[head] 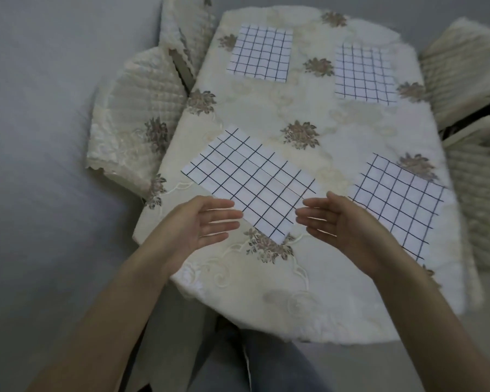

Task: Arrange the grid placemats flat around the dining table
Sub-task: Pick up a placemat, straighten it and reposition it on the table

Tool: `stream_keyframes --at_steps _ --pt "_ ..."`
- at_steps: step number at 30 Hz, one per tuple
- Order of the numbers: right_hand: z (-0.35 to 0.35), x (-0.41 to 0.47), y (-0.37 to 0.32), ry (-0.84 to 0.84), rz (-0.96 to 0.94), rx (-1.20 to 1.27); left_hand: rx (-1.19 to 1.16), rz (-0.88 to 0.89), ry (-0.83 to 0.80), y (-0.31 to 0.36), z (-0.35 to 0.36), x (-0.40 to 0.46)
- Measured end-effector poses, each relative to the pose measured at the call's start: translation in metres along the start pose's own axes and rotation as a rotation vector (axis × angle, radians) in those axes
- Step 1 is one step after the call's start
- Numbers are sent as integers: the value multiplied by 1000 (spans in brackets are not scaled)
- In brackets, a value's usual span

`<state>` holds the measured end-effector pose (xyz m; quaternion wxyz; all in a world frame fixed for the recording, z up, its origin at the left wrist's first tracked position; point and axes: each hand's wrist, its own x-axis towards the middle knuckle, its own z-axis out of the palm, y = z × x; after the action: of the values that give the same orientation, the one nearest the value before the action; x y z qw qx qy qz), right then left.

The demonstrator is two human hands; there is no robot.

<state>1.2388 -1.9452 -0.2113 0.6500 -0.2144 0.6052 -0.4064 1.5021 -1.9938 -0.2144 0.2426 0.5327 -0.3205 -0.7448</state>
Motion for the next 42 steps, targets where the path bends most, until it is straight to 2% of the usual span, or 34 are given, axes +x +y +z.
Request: stream_keyframes --at_steps 6,12,15,19,22,26,32,37,40,42 --pt "-30 40 -8 69 50 -13 38 -42 48 -1 13 44" --pt "-50 118 -21 143 72 -198 -111 -99 273 -15 13 92" --pt "-53 164 -25 179 8 -392 -170 -149 404 -26 18 120" --pt "-54 212 -21 200 -153 -797 -176 -178 516 -31 25 146" --pt "-59 242 -12 197 -112 -1057 -209 -217 563 -35 27 160" --pt "-60 261 3 230 -92 -1278 -241 -242 598 -44 27 173" --pt "-55 268 0 272 -14 -1350 -167 -243 567 -49 21 190" --pt "-51 272 -10 210 101 -1375 -101 -284 566 -53 12 204" --pt "-48 272 -10 194 49 -1414 -93 -289 573 -57 8 210" --pt "-46 271 -9 233 -6 -1337 -67 -279 563 -60 5 213"
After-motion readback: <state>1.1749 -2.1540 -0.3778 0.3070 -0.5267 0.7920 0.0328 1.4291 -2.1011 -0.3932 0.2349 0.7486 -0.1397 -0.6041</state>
